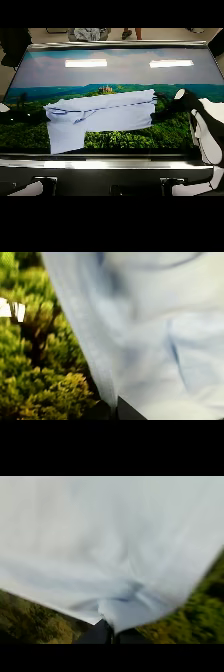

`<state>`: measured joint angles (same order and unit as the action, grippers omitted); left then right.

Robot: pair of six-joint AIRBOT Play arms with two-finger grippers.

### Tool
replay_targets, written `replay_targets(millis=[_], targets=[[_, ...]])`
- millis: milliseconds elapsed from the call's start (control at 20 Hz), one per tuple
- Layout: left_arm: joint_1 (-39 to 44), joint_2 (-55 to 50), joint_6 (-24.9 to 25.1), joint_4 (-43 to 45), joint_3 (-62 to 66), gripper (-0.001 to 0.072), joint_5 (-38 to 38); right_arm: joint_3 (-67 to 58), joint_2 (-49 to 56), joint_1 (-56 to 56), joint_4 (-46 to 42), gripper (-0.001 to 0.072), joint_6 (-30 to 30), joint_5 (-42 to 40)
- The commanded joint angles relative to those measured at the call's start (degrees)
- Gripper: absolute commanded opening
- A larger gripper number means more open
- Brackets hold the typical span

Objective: Fold the shirts.

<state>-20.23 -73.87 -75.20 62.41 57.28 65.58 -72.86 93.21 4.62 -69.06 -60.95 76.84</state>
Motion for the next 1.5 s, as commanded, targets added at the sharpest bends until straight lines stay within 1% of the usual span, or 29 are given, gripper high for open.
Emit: replay_targets(millis=[0,50,100,200,250,300,350,400,450,550,650,800,950,1000,1100,1200,1300,1400,1450], targets=[[0.61,7.39,0.74,-0.11,12.2,0.0034,2.34,-9.4,-9.53,-0.46,-7.28,0.0043,5.51,0.02],[0.68,10.6,-0.79,-0.17,18.32,0.0034,2.32,-14.78,-14.21,-0.46,-11.93,0.0043,6.75,-1.01],[0.68,13.92,-1.88,-0.59,25.86,0.0034,2.32,-20.13,-18.73,-0.46,-17.05,0.0044,6.73,-2.43],[0.66,19.32,-2.45,-0.44,40.79,0.0034,0.68,-30.86,-28.24,-0.46,-25.86,0.0044,4.79,-7.89],[0.66,21.77,-3.54,-0.35,47.32,0.0034,-1.03,-34.73,-32.59,-0.48,-27.69,0.0043,4.15,-11.04],[0.66,23.71,-6.71,-0.31,51.98,0.0034,-2.62,-37.77,-36.85,-0.46,-27.85,0.0043,4.17,-13.27],[0.68,25.57,-9.64,-0.5,55.69,0.0034,-3.02,-39.6,-40.19,-0.48,-27.56,0.0043,4.15,-13.46],[0.68,27.26,-10.8,-0.72,57.81,0.0034,-2.73,-40.65,-43.17,-0.48,-27.43,0.0043,3.5,-12.09],[0.68,28.87,-11.02,-1.05,58.6,0.0034,-2.64,-40.74,-45.55,-0.48,-27.5,0.0043,2.25,-10.43],[0.68,32.13,-10.99,-1.14,58.53,0.0033,-2.73,-40.74,-48.41,-0.48,-27.65,0.0044,2.27,-8.61],[0.66,33.51,-10.97,-1.11,58.53,0.0033,-2.47,-40.74,-49.7,-0.48,-28.02,0.0044,3.37,-8.24],[0.68,33.94,-10.95,-0.94,58.53,0.0033,-2.45,-40.74,-49.72,-0.48,-28.33,0.0044,3.34,-6.16],[0.66,32.28,-10.95,0.98,58.53,0.0033,-1.7,-40.74,-47.82,-0.48,-28.76,0.0044,3.34,-4.83],[0.66,30.88,-10.95,1.07,58.51,0.0034,0.02,-40.74,-46.31,-0.48,-28.81,0.0044,3.34,-3.19],[0.68,26.62,-10.95,1.05,58.23,0.0034,6.19,-40.74,-40.83,-0.48,-29.16,0.0045,3.34,2.95],[0.68,20.83,-10.36,1.07,55.36,0.0034,12.22,-40.68,-31.52,-0.48,-28.02,0.0045,3.96,8.52],[0.79,14.45,-8.63,1.07,49.22,0.0033,15.96,-40.68,-19.93,-0.48,-25.24,0.0045,5.77,12.7],[1.77,8.39,-6.58,1.68,40.17,0.0033,16.37,-40.39,-7.48,-0.5,-22.05,0.0045,4.85,17.27],[2.54,5.18,-6.05,2.4,35.15,0.0034,15.39,-40.24,-1.77,-0.55,-20.7,0.0045,3.43,17.29]])
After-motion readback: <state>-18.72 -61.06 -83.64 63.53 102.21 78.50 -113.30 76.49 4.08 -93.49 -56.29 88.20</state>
